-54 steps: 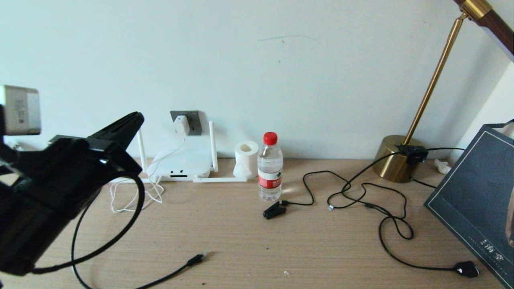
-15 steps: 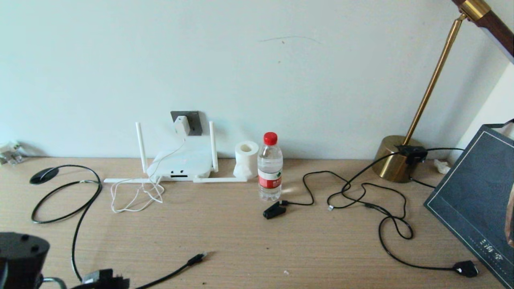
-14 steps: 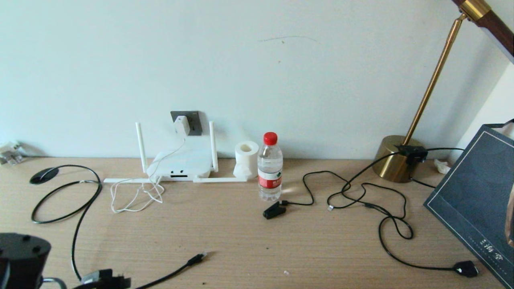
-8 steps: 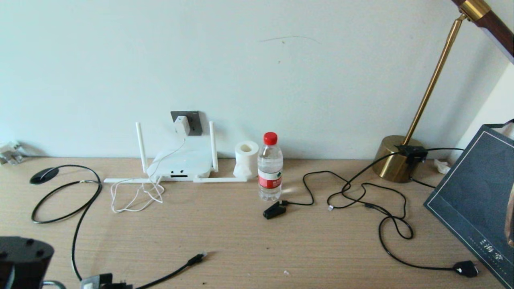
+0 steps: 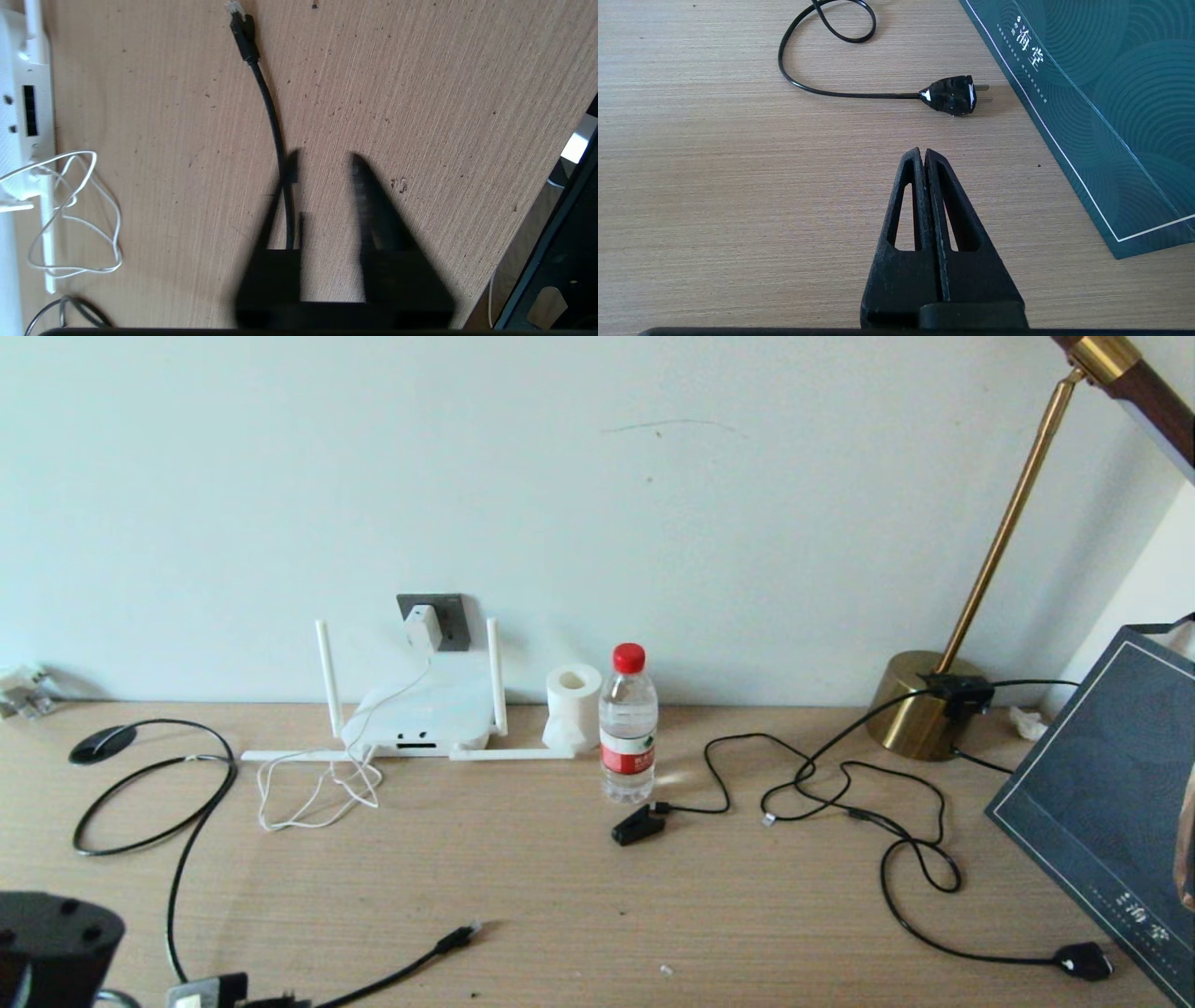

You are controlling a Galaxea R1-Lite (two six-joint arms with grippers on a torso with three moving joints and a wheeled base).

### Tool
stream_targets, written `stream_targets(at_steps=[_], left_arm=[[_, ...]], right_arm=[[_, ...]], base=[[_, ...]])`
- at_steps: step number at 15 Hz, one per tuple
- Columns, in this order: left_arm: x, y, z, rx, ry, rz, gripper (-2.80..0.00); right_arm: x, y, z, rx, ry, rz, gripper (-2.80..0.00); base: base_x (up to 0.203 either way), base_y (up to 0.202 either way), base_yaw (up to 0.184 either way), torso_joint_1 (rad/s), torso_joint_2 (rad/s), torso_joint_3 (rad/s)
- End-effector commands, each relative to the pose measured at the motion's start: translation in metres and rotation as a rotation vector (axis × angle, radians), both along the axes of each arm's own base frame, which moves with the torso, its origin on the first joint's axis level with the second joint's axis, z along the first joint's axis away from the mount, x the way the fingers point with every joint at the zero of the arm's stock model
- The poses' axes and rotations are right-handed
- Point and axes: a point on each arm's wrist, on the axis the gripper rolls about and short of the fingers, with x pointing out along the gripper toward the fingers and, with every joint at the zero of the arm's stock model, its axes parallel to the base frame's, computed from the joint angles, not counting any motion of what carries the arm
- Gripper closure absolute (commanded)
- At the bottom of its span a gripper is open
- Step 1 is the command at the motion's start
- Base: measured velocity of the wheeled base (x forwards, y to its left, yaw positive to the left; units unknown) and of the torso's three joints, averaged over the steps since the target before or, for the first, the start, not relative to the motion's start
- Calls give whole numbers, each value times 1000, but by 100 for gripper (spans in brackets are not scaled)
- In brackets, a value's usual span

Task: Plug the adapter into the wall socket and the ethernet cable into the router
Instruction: Pick up cable

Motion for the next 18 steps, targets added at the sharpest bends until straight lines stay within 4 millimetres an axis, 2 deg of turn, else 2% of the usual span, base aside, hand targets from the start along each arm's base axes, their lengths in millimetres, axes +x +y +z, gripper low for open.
stream_targets(at_steps=[1, 5, 7, 10, 13, 15, 18], left_arm=[[-3, 1, 3, -8, -26, -1, -280], [2, -1, 4, -3, -11, 0, -280], [12, -5, 4, 4, 9, 1, -280], [37, -17, 8, -14, 56, 14, -280], [72, -34, 11, -78, 123, 51, -280], [91, -42, 4, -102, 178, 98, -280], [103, -44, -11, -155, 295, 158, -280]], right_arm=[[0, 0, 0, -1, 1, 0, 0], [0, 0, 0, -1, 1, 0, 0], [0, 0, 0, -1, 1, 0, 0], [0, 0, 0, -1, 1, 0, 0], [0, 0, 0, -1, 1, 0, 0], [0, 0, 0, -1, 1, 0, 0], [0, 0, 0, -1, 1, 0, 0]], base=[[0, 0, 0, 0, 0, 0], [0, 0, 0, 0, 0, 0], [0, 0, 0, 0, 0, 0], [0, 0, 0, 0, 0, 0], [0, 0, 0, 0, 0, 0], [0, 0, 0, 0, 0, 0], [0, 0, 0, 0, 0, 0]])
